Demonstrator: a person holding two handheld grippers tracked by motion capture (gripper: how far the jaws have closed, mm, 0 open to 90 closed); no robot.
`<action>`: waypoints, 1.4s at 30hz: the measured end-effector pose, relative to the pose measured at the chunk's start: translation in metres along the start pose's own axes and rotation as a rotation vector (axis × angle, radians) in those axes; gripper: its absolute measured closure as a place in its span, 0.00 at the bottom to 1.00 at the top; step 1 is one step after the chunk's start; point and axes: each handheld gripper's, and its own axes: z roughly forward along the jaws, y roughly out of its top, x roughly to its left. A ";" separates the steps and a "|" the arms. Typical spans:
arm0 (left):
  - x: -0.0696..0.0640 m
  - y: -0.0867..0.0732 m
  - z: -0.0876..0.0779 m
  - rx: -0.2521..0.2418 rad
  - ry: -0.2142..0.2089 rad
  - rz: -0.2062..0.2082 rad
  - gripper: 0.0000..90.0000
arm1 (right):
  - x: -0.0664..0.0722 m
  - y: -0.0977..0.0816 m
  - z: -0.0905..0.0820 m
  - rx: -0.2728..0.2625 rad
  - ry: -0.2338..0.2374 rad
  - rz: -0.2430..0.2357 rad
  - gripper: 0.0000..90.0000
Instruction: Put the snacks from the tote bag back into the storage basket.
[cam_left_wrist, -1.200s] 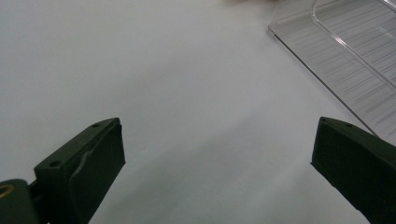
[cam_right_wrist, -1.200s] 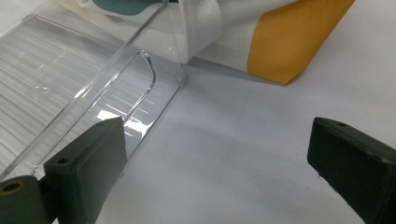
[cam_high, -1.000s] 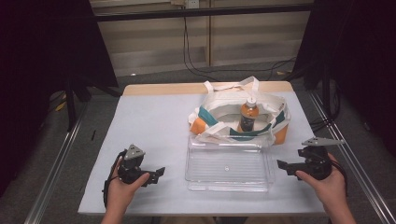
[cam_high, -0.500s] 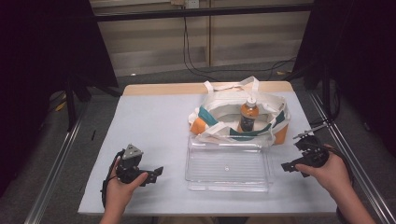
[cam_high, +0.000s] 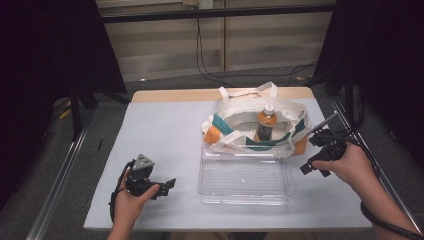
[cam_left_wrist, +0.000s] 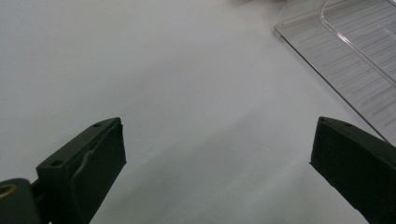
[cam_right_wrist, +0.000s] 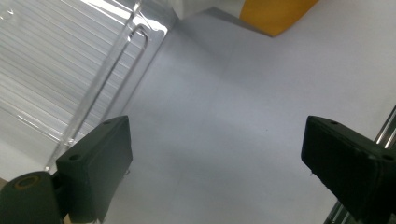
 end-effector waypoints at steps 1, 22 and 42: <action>0.000 0.000 0.000 0.000 0.000 0.000 0.03 | 0.000 0.000 0.000 0.000 0.000 0.000 0.09; 0.002 0.001 0.001 0.012 -0.008 0.017 0.04 | 0.022 0.079 -0.033 -0.039 0.025 0.046 0.12; 0.001 0.001 0.001 0.021 -0.003 0.024 0.04 | 0.036 0.131 -0.024 -0.046 -0.005 0.134 0.15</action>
